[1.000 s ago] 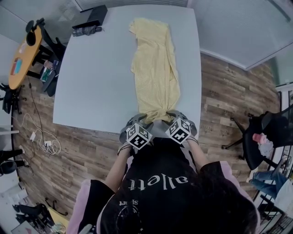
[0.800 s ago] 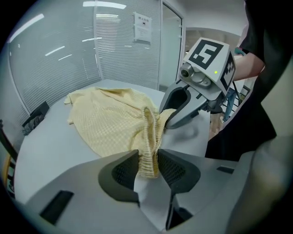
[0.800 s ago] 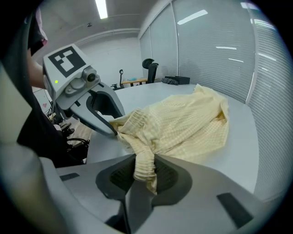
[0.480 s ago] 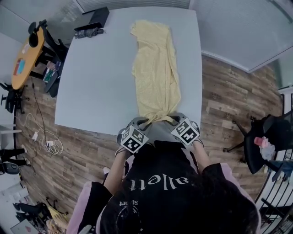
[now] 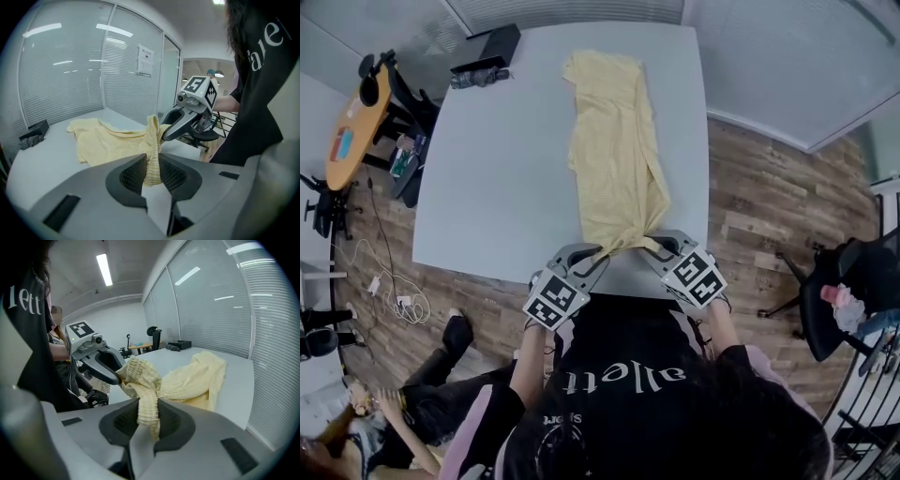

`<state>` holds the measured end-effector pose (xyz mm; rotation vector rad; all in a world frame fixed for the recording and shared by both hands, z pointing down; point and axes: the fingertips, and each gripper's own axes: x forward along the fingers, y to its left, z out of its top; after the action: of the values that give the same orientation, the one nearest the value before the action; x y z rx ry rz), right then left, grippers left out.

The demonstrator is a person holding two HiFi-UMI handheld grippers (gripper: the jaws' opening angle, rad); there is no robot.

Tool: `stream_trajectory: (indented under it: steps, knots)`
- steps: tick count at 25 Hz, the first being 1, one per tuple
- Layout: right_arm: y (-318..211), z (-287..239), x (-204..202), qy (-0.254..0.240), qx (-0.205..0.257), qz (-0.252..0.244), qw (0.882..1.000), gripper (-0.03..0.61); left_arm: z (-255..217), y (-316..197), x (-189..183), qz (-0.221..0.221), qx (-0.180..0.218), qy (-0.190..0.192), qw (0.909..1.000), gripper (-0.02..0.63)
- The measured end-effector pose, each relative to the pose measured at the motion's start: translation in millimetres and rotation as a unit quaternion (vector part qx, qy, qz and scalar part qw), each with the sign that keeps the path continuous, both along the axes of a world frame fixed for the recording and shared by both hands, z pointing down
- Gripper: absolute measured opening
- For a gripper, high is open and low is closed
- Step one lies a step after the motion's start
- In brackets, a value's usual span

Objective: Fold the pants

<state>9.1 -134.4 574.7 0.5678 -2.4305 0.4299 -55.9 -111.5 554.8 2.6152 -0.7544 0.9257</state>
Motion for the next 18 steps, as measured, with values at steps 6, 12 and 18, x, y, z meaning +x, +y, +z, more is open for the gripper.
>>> stream_trajectory:
  steps: [6, 12, 18]
  knots:
    - [-0.5, -34.6, 0.4, -0.032, -0.001, 0.009, 0.999, 0.081, -32.9, 7.7, 4.7, 0.057, 0.025, 0.007, 0.9980, 0.089]
    - [9.5, -60.8, -3.5, -0.037, -0.005, -0.006, 0.999, 0.080, -63.3, 12.0, -0.6, 0.113, 0.039, 0.014, 0.9927, 0.087]
    - [29.8, -95.4, -8.8, -0.053, -0.014, -0.029, 0.998, 0.078, -109.8, 23.1, -7.0, 0.188, 0.060, 0.039, 0.9795, 0.083]
